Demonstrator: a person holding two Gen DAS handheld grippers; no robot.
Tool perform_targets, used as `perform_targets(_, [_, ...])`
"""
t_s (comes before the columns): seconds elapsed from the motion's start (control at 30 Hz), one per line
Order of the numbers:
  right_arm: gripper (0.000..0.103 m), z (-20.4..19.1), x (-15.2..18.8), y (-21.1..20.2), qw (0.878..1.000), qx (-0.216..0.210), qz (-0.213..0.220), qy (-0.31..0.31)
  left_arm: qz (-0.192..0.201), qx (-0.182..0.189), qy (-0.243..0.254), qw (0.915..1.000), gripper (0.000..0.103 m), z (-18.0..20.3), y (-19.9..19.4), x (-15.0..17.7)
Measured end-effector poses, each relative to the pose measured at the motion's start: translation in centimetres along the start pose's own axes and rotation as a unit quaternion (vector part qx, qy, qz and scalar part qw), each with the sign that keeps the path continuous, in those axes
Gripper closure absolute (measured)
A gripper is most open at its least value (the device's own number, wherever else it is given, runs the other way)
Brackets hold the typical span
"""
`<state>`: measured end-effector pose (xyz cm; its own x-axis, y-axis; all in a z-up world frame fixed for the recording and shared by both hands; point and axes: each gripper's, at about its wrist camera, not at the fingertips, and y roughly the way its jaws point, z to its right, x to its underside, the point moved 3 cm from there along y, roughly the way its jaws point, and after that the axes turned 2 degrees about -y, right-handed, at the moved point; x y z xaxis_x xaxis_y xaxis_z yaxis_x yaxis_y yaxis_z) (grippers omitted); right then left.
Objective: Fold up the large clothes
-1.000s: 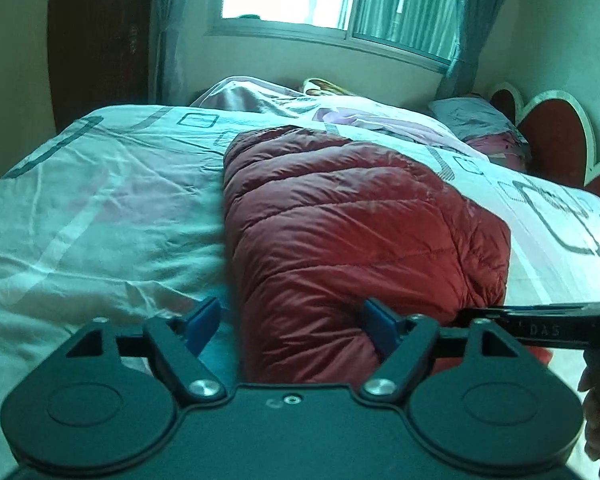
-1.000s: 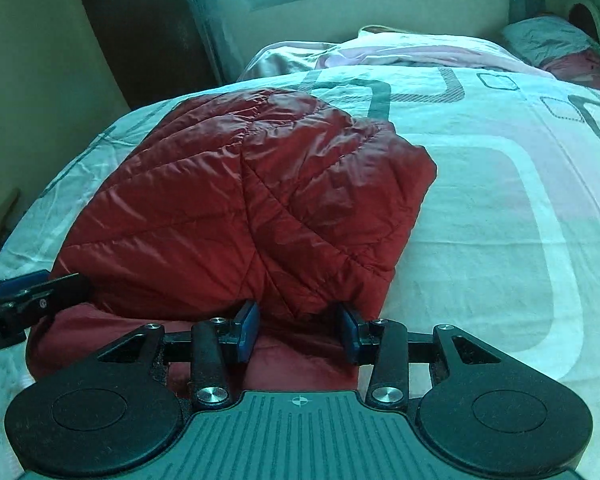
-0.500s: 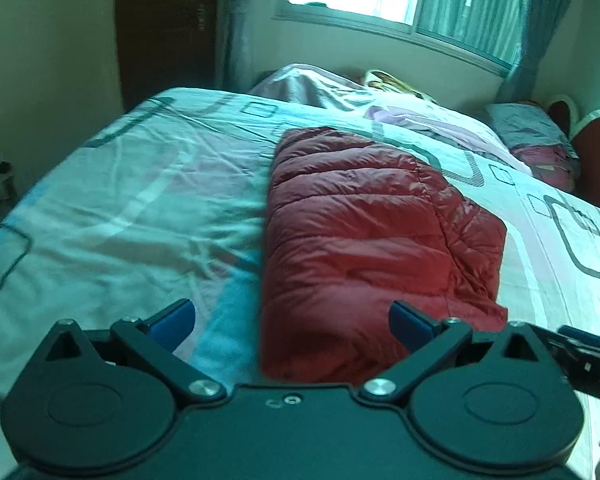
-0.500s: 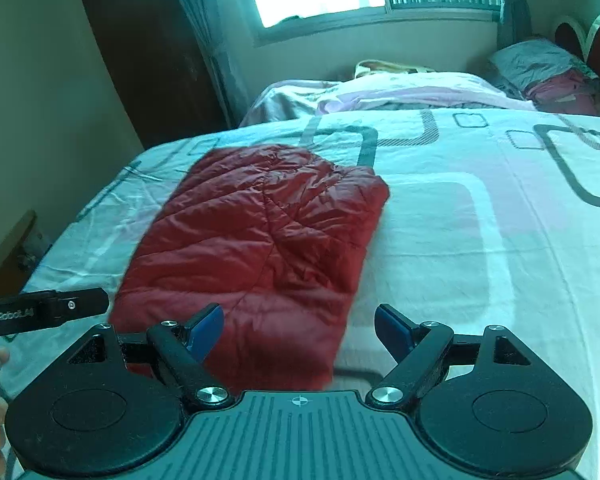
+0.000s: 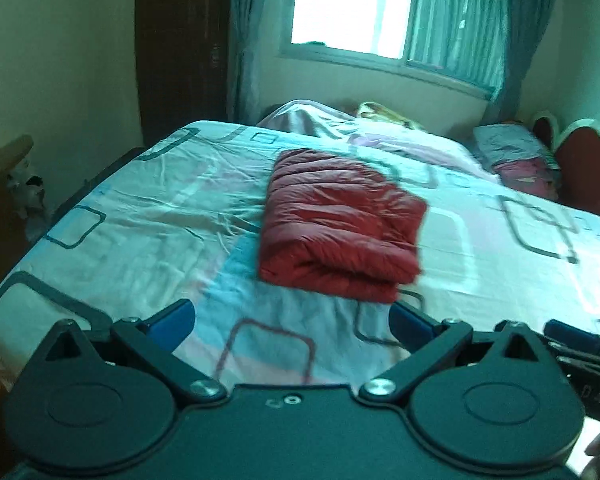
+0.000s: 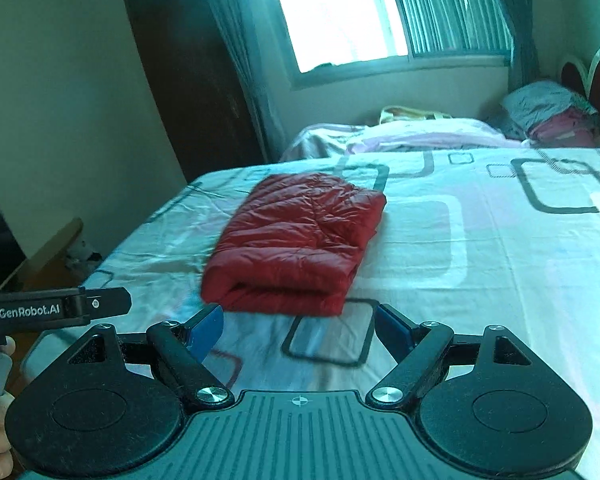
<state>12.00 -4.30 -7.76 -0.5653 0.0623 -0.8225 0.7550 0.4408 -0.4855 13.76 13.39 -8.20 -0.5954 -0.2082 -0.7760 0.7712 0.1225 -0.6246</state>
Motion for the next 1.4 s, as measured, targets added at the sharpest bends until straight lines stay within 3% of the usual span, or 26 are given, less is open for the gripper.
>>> perform_targets(0.3, [0.021, -2.6, 0.7, -9.8, 0.998, 0.010, 0.064, -0.026, 0.045, -0.032, 0.005, 0.9985, 0.000, -0.4, -8.1, 2.0])
perform_targets(0.33, [0.016, -2.8, 0.7, -10.4, 0.997, 0.012, 0.069, -0.029, 0.047, -0.032, -0.001, 0.9984, 0.000, -0.5, -8.6, 2.1])
perform_targets(0.37, [0.003, -3.0, 0.8, -10.9, 0.997, 0.014, 0.075, -0.031, 0.049, -0.034, -0.005, 0.9982, 0.000, -0.6, -9.0, 2.2])
perform_targets(0.5, [0.000, -3.9, 1.0, -12.7, 0.994, 0.023, 0.100, -0.048, 0.057, -0.041, 0.004, 0.9975, 0.000, -0.4, -10.3, 2.7])
perform_targets(1.4, [0.000, -3.4, 1.1, -14.4, 0.993, 0.022, 0.110, -0.042, 0.074, -0.055, 0.012, 0.9957, 0.000, 0.3, -12.7, 3.6])
